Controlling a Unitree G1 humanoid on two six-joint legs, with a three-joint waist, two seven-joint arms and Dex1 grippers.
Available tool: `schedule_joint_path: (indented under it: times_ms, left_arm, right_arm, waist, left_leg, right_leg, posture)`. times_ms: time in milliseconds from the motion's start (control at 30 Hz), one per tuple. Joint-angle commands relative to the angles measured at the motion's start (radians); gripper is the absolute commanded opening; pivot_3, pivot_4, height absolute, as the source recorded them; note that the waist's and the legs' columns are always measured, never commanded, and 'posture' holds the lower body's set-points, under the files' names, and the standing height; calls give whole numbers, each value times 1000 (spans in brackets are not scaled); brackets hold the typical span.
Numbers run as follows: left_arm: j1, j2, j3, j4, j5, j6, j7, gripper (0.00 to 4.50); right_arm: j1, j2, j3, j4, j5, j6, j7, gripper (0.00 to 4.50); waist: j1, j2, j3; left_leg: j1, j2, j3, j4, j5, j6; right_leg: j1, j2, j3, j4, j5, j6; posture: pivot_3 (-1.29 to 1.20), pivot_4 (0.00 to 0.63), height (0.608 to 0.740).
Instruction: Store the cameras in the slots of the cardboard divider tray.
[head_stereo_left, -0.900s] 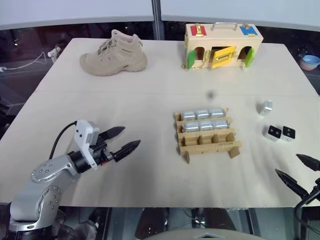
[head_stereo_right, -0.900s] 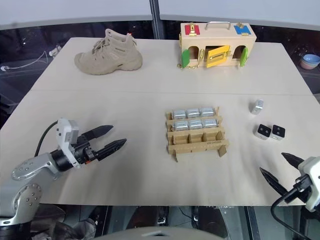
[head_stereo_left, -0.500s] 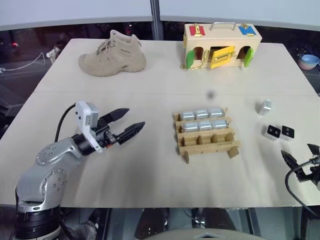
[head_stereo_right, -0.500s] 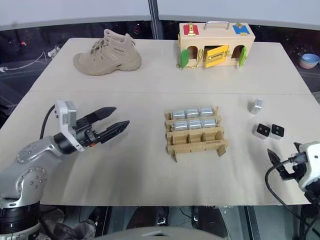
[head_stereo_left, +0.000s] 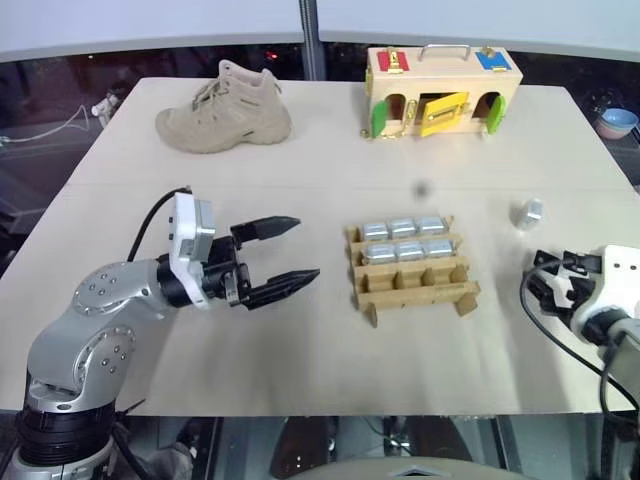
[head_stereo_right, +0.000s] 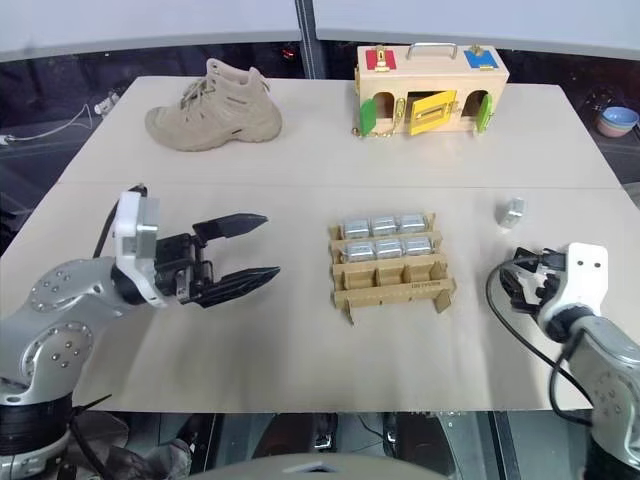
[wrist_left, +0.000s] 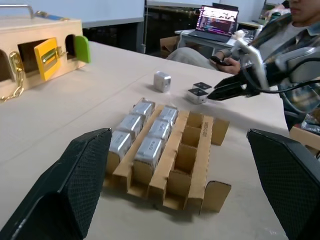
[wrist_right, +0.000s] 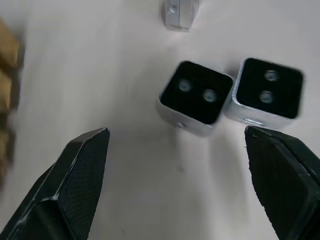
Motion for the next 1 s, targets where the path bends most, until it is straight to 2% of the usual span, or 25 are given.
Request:
schedule_joint_path:
  times_ms: [33,267,567,1000]
  left_arm:
    - [-4,7,10,-27,-3,-12,8,4500]
    - [15,24,34,-43,-30,-12,-23,4500]
    - [30,44,40,-38,-47,-17,-59,4500]
    - [25,40,33,-38,-44,-22,-57,4500]
  right_arm:
    - [-73,59,26,-49,-23,64,-100,4292]
    - [-173,118,40,-4,-126,108,-218,4292]
    - [-175,143,42,-41,-175,143,-221,4292]
    - [-198,206,47,14,-258,93,-229,4292]
  waist:
    - [0,0,0]
    - [1,0,0]
    - [-1,0,0]
    - [-1,0,0]
  left_leg:
    - [0,0,0,0,0,0]
    - [-1,0,0,0,0,0]
    - [-1,0,0,0,0,-1]
    - [-1,0,0,0,0,-1]
  right_leg:
    - [0,0,0,0,0,0]
    - [-1,0,0,-1,1,-2]
    - [-1,0,0,0,1,-1]
    - [-1,0,0,0,1,-1]
  posture:
    - [0,150,740]
    - [0,150,740]
    - [0,150,740]
    - [0,150,740]
